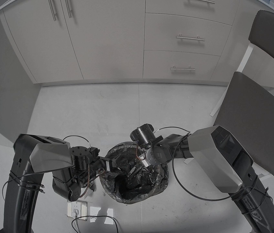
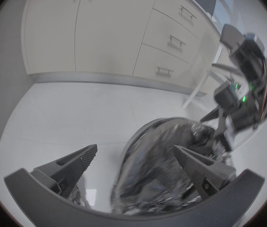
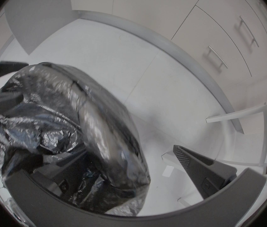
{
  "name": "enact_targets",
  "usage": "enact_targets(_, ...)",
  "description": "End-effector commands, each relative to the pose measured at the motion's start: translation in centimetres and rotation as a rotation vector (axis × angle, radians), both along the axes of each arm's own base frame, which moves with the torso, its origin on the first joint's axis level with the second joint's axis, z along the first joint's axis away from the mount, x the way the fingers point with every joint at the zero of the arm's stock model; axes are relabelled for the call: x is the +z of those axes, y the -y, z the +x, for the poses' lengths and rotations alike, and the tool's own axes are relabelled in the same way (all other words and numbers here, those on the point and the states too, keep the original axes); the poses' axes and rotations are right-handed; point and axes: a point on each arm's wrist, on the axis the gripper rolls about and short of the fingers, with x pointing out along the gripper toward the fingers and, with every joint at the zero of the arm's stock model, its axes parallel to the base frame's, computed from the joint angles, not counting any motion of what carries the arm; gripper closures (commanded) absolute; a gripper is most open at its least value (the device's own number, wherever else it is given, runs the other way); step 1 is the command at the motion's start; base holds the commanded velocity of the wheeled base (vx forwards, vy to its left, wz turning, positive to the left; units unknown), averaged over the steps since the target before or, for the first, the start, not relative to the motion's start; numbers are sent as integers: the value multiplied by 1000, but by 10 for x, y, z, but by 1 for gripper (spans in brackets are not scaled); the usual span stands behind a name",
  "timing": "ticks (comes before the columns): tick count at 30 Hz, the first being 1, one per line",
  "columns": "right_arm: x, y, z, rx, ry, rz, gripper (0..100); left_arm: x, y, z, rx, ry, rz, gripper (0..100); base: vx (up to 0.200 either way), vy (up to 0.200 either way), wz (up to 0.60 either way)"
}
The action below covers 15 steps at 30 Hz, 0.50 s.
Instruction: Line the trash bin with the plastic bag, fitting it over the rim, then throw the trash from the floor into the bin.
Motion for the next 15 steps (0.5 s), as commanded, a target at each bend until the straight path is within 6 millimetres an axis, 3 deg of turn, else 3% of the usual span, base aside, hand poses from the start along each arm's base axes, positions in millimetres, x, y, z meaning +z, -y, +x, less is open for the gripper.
enact_targets(1, 27, -6, -29, -23, -105, -21, 0, 69, 13, -51, -68, -32, -159, 0, 0, 0, 0)
enact_targets(5, 47, -2, -49, -95, -200, 0, 0, 89, 6, -74, -88, -65, -222, 0, 0, 0, 0)
enact_targets(7, 67, -2, -66, -119, -274, 48, 0, 105, -1, -84, -80, -54, -265, 0, 0, 0, 0)
enact_targets(11, 90, -5, -78, -118, -268, 93, 0, 125, -21, -78, -21, 11, -297, 0, 0, 0, 0)
enact_targets(13, 91, -5, -78, -117, -268, 95, 0, 126, -22, -78, -17, 14, -298, 0, 0, 0, 0)
enact_targets(14, 104, -7, -84, -104, -248, 120, 0, 132, -42, -67, 30, 54, -301, 0, 0, 0, 0)
enact_targets(15, 105, -8, -84, -102, -247, 121, 0, 133, -43, -66, 33, 56, -302, 0, 0, 0, 0)
